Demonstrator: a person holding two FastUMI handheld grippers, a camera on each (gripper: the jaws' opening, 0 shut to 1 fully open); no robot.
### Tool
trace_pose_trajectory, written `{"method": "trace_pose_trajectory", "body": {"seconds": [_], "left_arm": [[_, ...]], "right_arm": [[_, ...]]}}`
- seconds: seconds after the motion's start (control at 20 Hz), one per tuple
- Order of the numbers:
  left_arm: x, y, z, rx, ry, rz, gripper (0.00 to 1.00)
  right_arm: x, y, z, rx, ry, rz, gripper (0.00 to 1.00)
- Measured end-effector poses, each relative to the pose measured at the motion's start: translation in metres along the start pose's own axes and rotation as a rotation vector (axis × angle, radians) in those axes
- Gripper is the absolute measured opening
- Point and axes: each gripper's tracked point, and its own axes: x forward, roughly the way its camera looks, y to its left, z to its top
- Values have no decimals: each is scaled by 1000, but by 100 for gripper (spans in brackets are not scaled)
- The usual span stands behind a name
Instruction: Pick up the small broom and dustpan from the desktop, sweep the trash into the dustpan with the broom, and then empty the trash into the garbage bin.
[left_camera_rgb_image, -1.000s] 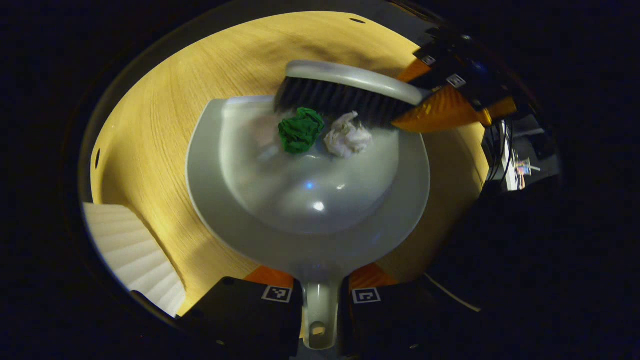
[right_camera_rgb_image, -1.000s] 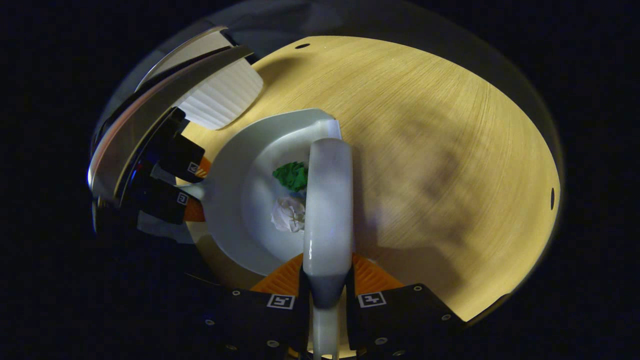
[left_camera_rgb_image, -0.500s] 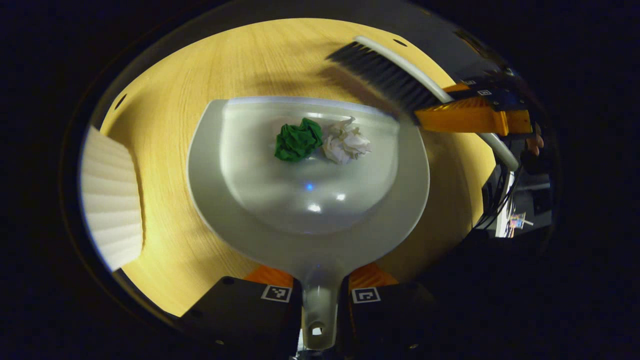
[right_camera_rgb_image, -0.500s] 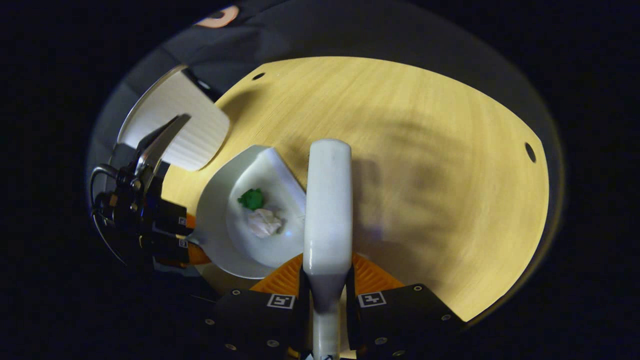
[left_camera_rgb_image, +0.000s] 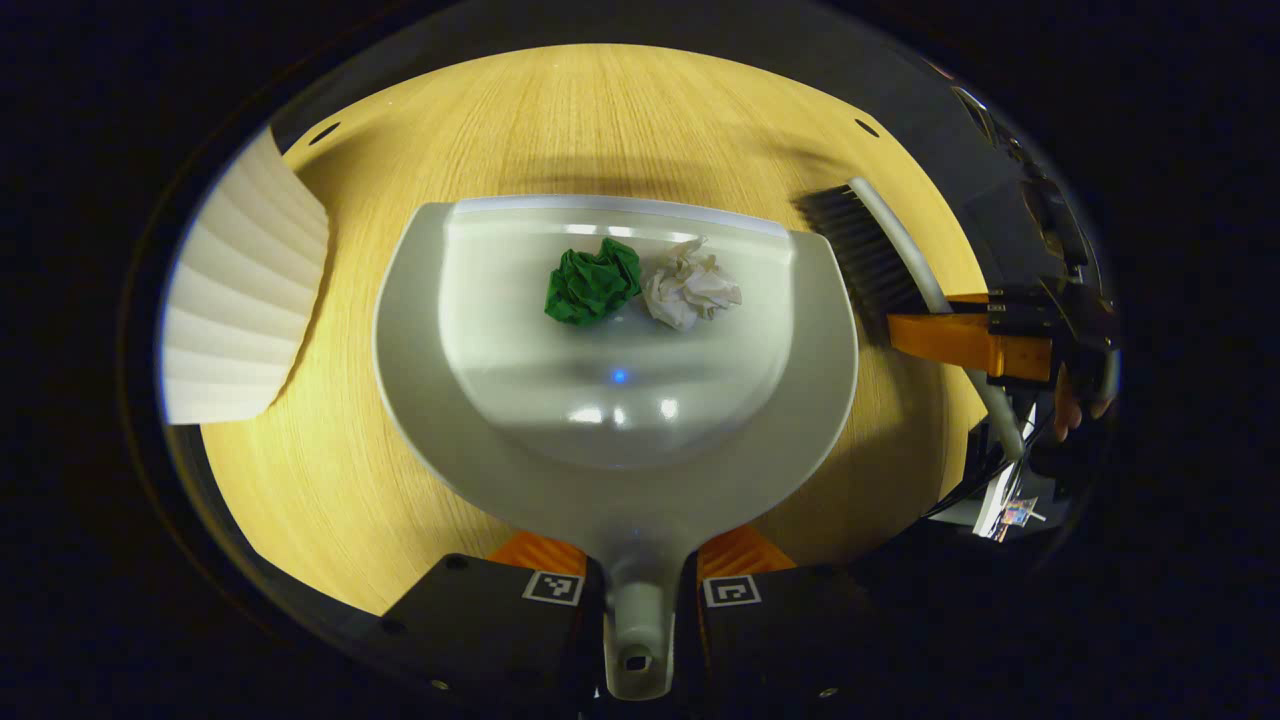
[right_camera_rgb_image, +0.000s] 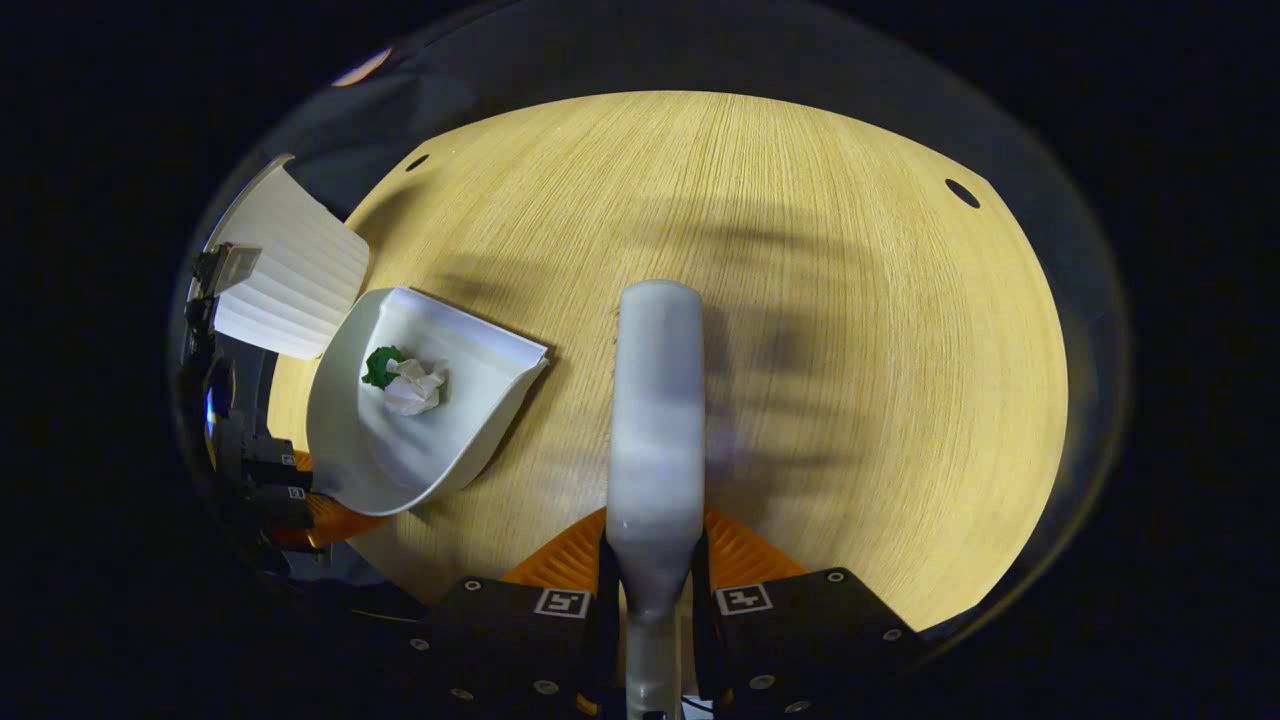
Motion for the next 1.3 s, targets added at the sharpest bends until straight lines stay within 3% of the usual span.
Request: {"method": "trace_pose_trajectory", "body": {"seconds": [0.05, 0.1, 0.3, 0.4, 0.45, 0.55, 0.6, 0.8, 1.05, 1.3], "left_arm": [[-1, -2, 1, -17, -6, 6, 29], [0, -3, 2, -31, -12, 17, 29], [-4, -9, 6, -37, -45, 45, 29], [-4, -18, 9, -46, -51, 44, 29], [-3, -21, 10, -52, -55, 43, 29], [-3, -20, 9, -65, -64, 45, 29], [-4, -19, 7, -71, -65, 48, 29], [-19, -22, 5, -89, -96, 47, 29], [-28, -23, 18, -75, -179, 41, 29], [-49, -30, 28, -26, -274, 28, 29]], "right_arm": [[1, -2, -1, 3, -2, -25, 40], [4, -2, -5, -1, 1, -49, 31], [18, 8, -9, 7, -18, -61, 40], [20, 11, -7, 11, -33, -68, 39], [21, 12, -6, 11, -36, -66, 50], [21, 8, -3, 11, -51, -75, 60], [21, 8, -4, 14, -58, -71, 71], [18, 1, -5, 44, -105, -64, 84], [27, -19, -8, 93, -216, -97, 90], [63, -29, -19, 123, -323, -125, 94]]}}
